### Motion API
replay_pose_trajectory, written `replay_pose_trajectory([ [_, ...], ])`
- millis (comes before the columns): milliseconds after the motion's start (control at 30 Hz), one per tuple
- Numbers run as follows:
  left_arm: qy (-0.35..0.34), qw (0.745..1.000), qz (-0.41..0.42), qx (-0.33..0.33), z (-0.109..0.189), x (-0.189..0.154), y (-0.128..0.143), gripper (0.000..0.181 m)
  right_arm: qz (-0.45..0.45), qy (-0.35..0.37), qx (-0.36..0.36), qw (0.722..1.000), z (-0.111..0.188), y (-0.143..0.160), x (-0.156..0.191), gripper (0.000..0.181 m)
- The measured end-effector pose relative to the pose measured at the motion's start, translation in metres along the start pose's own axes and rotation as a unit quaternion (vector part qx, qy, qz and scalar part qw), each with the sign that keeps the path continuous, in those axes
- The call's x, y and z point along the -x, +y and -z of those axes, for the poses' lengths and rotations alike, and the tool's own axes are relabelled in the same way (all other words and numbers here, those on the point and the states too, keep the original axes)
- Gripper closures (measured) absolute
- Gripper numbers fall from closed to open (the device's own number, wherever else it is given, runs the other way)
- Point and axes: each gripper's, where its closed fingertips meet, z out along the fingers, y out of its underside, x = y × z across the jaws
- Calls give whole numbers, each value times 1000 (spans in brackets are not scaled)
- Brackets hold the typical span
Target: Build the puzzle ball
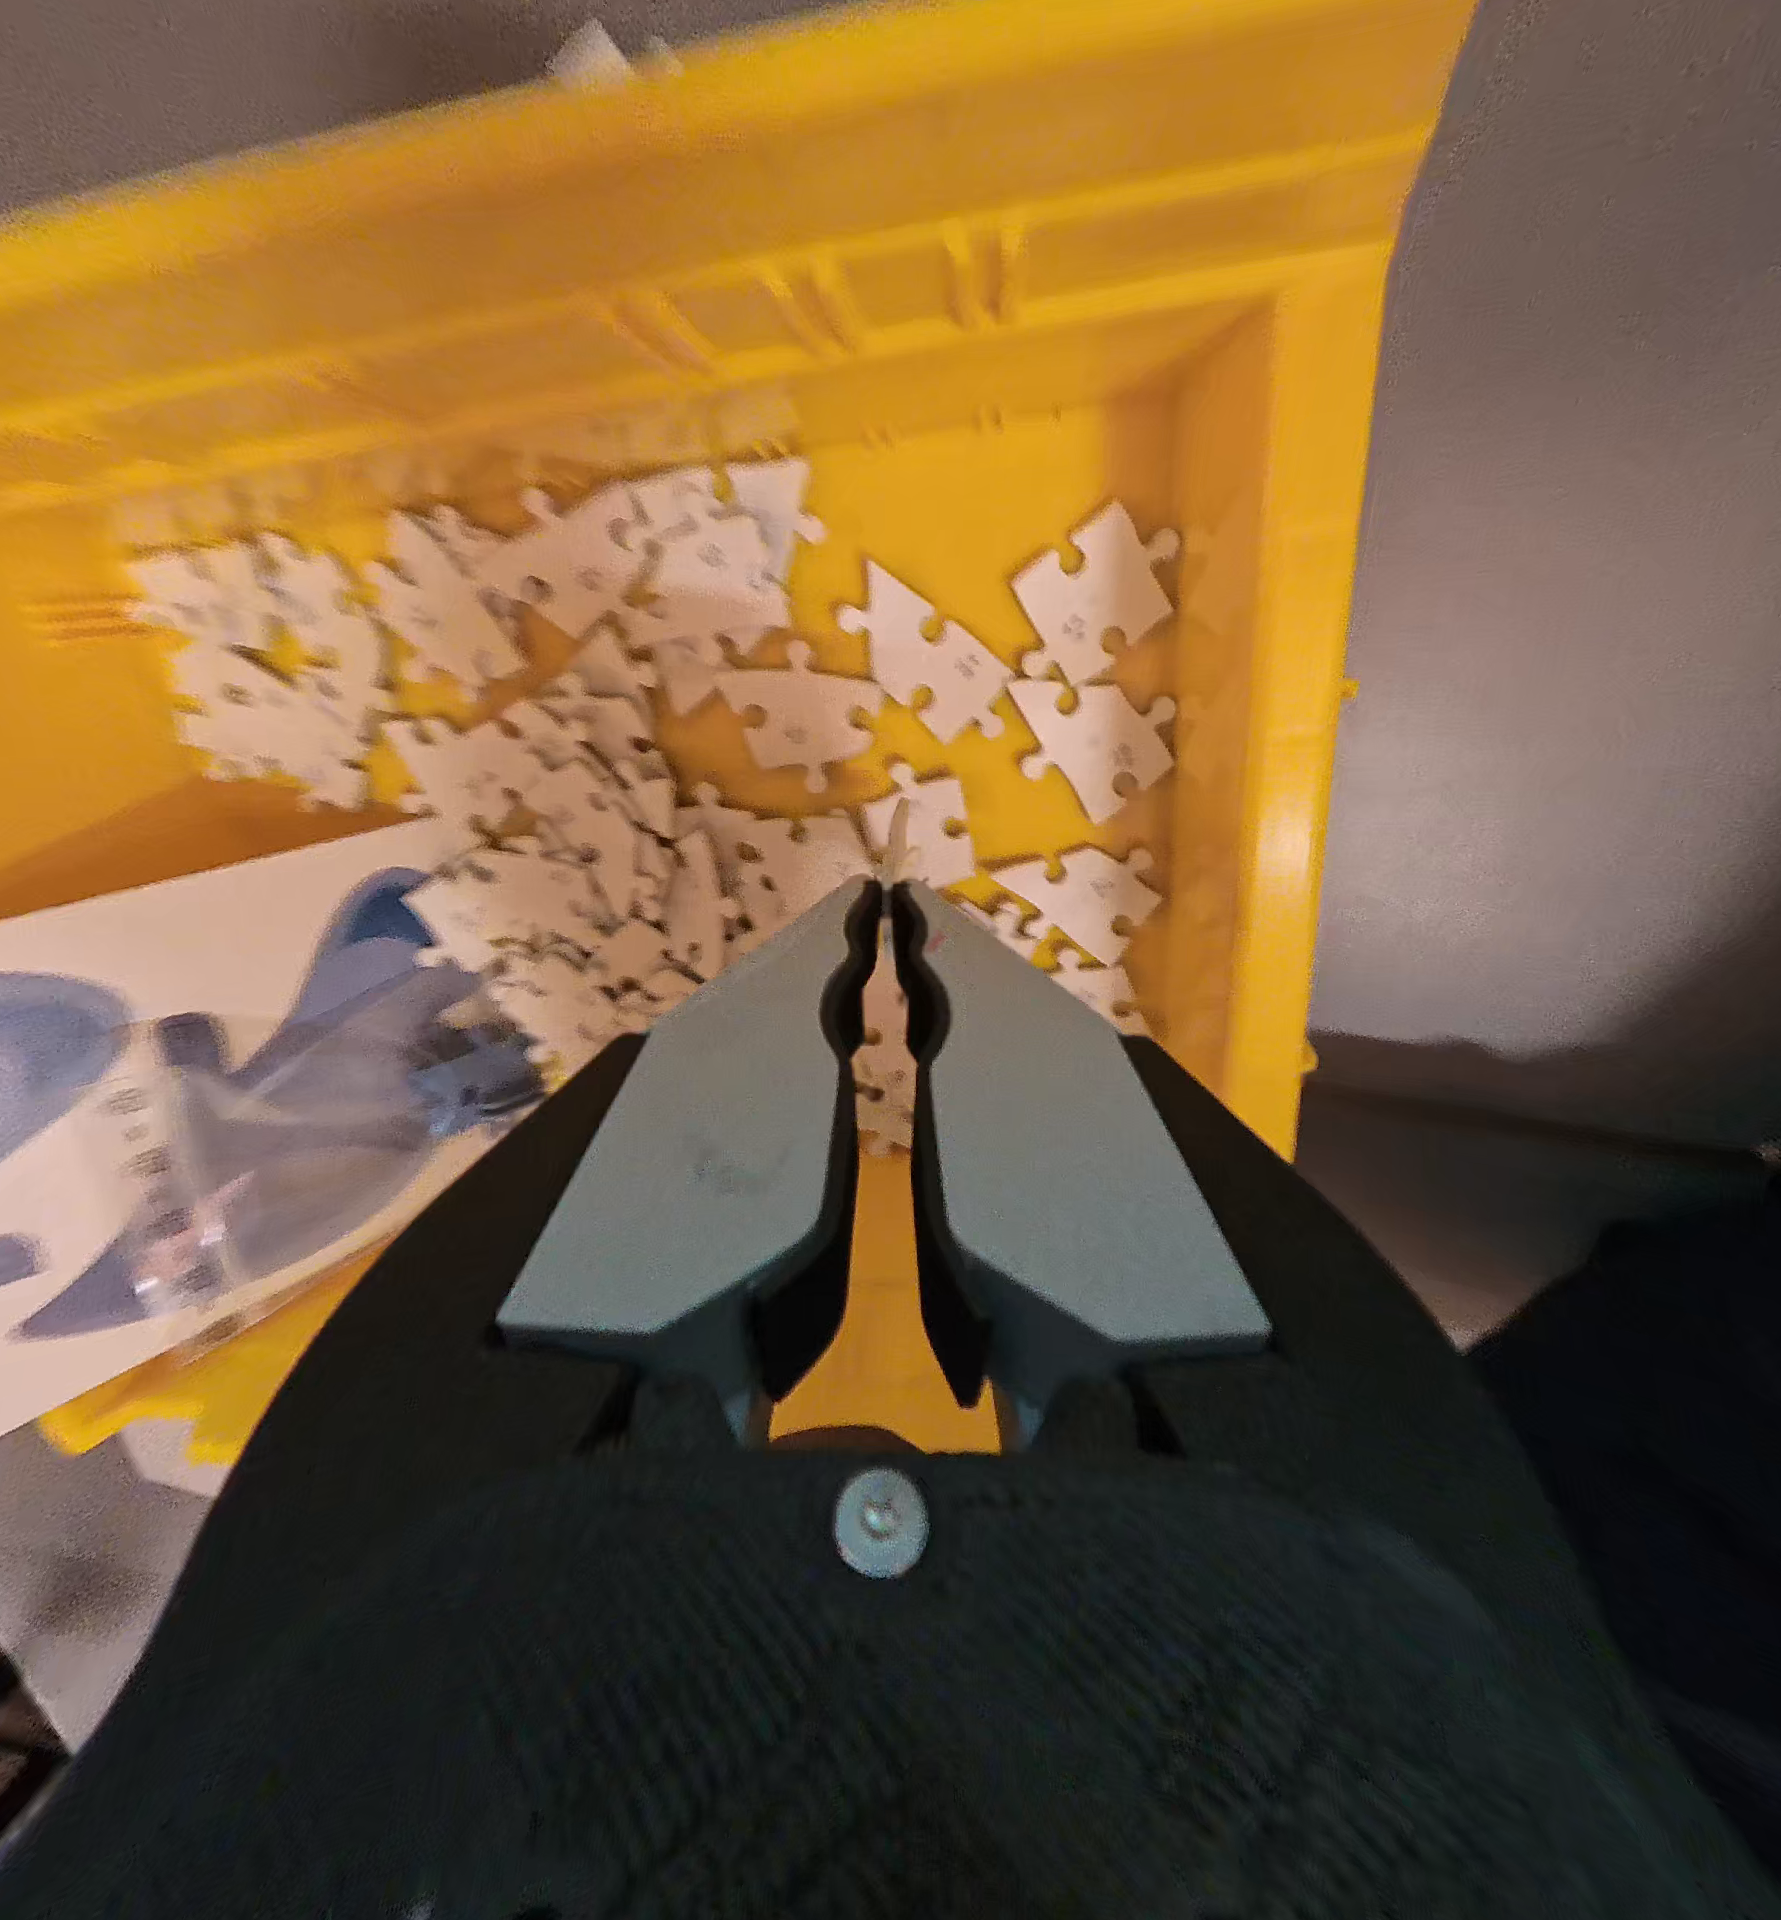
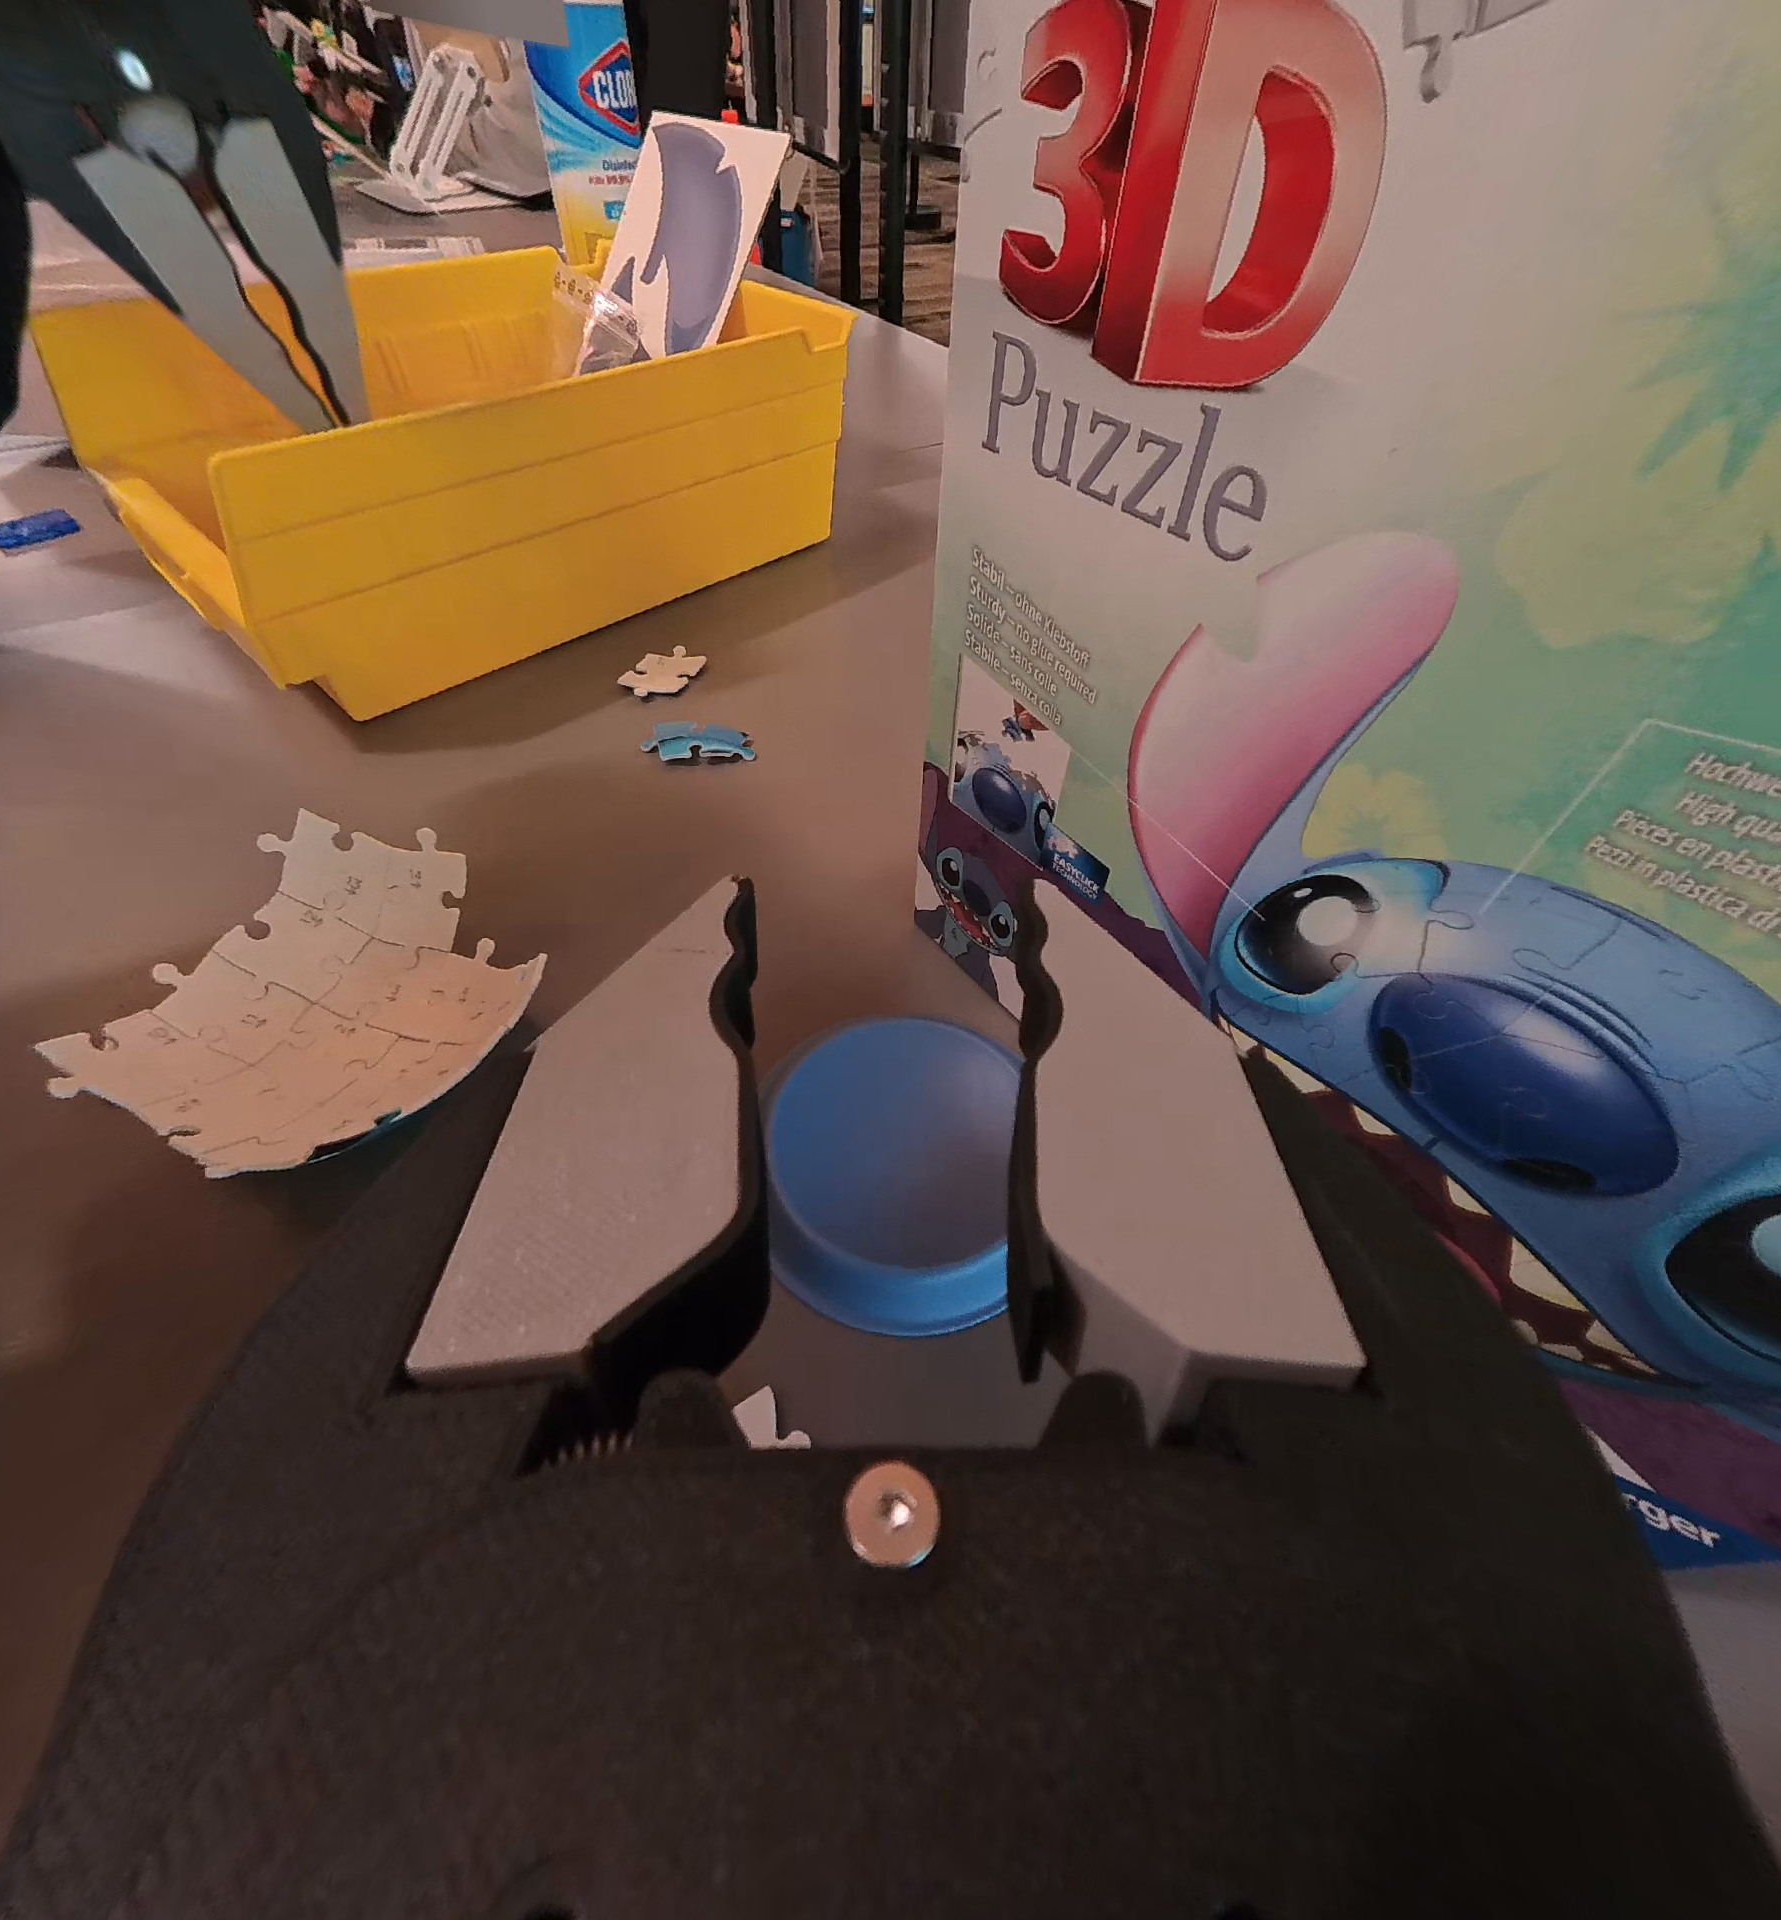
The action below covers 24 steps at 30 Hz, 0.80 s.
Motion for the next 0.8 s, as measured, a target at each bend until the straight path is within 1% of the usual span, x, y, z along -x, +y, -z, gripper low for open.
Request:
replay_pose_trajectory([
  [67,-40,997,-10,-67,20,9,-18,181,0,0,-1,1000,0,0,0,134],
  [133,-91,984,-26,-151,43,20,-48,181,0,0,0,1000,0,0,0,134],
  [167,-106,975,-29,-193,55,23,-65,181,0,0,1,1000,-1,0,0,134],
  [233,-103,959,-29,-261,71,20,-97,181,1,0,3,1000,-1,1,0,134],
  [300,-116,946,-15,-301,81,25,-122,181,3,2,2,1000,0,0,1,134],
  [400,-88,942,17,-323,79,24,-142,181,3,2,0,1000,0,0,0,134],
  [467,-57,942,55,-325,73,26,-146,181,2,1,2,1000,0,0,0,134],
  [567,-23,935,96,-340,66,30,-154,181,3,-1,3,1000,-1,0,2,134],
  [700,-6,933,141,-331,49,39,-160,181,8,0,5,1000,-2,0,3,134],
  [767,10,929,161,-333,45,41,-161,162,9,2,6,1000,-1,1,2,134],
  [800,23,926,169,-336,45,40,-161,157,9,2,6,1000,-1,1,2,134],
])
